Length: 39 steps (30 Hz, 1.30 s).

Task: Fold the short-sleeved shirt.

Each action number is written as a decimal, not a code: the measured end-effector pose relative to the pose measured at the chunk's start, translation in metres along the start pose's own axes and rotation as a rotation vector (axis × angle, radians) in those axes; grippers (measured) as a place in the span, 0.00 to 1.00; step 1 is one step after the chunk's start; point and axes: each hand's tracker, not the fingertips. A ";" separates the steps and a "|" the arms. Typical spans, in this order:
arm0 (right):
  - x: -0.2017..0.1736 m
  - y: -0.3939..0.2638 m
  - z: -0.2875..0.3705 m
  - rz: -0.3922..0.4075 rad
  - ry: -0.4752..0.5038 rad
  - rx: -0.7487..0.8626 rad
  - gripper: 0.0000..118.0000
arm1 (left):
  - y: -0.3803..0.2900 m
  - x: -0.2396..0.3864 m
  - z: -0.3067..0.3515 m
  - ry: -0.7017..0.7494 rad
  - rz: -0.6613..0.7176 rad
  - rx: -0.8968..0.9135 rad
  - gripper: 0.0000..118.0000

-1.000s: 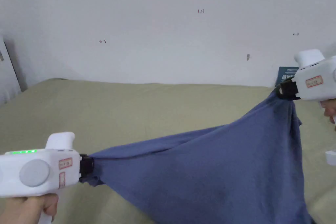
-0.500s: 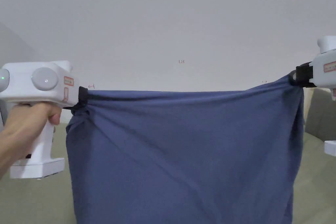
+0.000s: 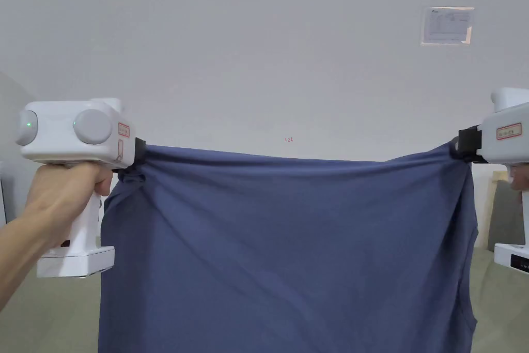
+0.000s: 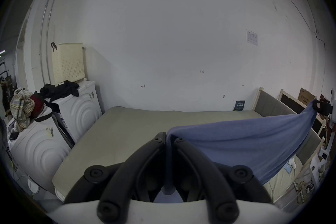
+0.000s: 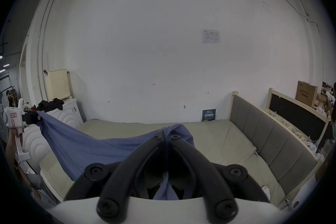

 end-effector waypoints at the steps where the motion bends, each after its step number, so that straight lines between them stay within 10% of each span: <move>1: -0.001 0.002 -0.003 -0.002 0.005 0.002 0.04 | 0.003 -0.001 -0.006 0.012 -0.001 0.009 0.02; 39: -0.050 0.110 -0.311 0.141 -0.133 0.030 0.04 | 0.093 0.036 -0.291 0.177 -0.017 0.032 0.02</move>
